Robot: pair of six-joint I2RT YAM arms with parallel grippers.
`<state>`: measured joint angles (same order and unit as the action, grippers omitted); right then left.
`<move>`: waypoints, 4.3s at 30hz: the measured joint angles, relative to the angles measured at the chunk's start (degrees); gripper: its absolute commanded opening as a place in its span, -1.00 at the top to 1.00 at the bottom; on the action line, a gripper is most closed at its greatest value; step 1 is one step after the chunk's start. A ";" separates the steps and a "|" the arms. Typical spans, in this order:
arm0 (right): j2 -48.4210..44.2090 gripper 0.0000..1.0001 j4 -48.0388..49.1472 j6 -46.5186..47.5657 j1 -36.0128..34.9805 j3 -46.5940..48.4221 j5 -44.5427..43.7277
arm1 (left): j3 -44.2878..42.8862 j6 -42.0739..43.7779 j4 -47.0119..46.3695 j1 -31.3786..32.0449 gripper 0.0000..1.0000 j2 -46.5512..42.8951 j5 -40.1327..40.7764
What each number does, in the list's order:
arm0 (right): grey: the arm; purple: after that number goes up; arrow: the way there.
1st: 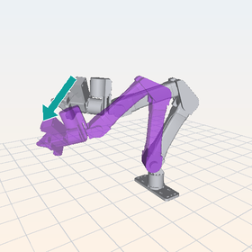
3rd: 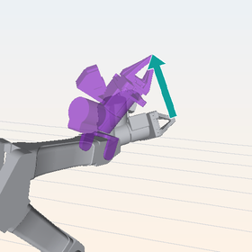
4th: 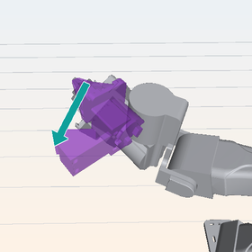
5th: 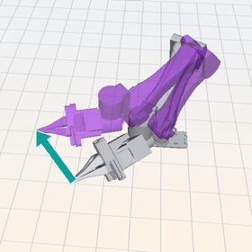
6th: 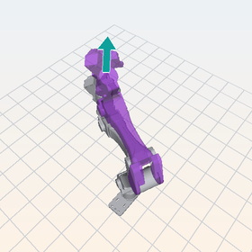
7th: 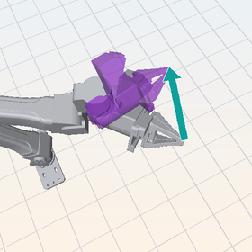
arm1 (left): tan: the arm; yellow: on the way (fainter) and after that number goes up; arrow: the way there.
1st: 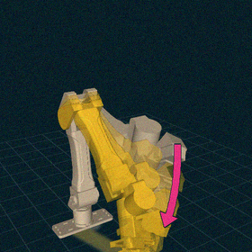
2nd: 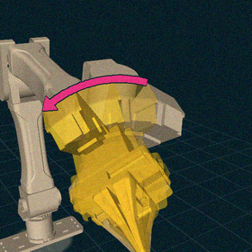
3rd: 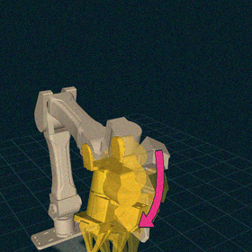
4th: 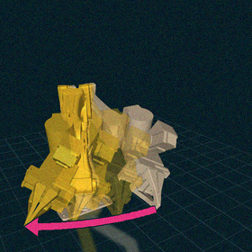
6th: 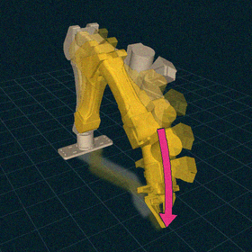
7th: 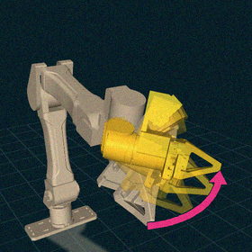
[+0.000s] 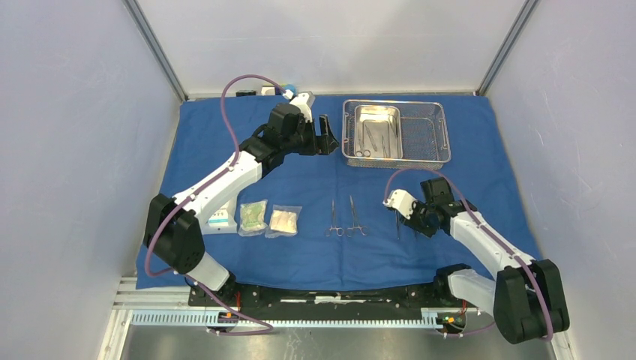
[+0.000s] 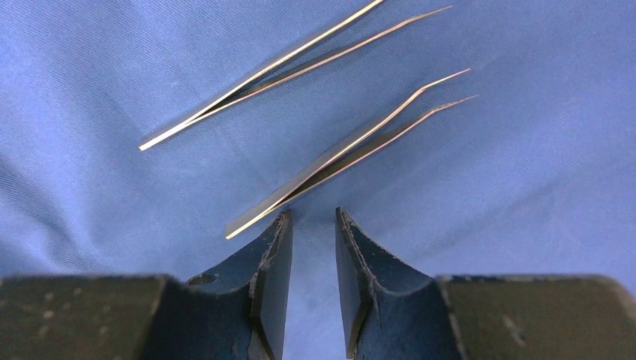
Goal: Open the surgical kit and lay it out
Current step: Pick up the medical item from the surgical kit.
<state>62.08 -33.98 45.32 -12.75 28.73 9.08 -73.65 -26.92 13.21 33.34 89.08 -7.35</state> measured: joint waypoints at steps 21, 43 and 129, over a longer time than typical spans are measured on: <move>1.05 0.34 0.26 0.96 0.02 -0.04 3.72 | 0.63 0.00 -0.02 0.00 -0.74 -0.85 0.81; 2.54 0.35 0.17 0.81 0.02 0.76 4.76 | 1.05 0.00 -0.07 0.00 -0.74 -1.51 0.96; 16.83 0.59 13.77 -18.10 2.03 9.42 1.84 | 2.56 -0.02 -0.44 0.00 -0.76 -2.19 -0.22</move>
<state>78.91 -20.21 27.22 -10.72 38.15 10.92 -71.09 -26.94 12.78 33.34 86.89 -7.57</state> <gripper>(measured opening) 0.216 0.876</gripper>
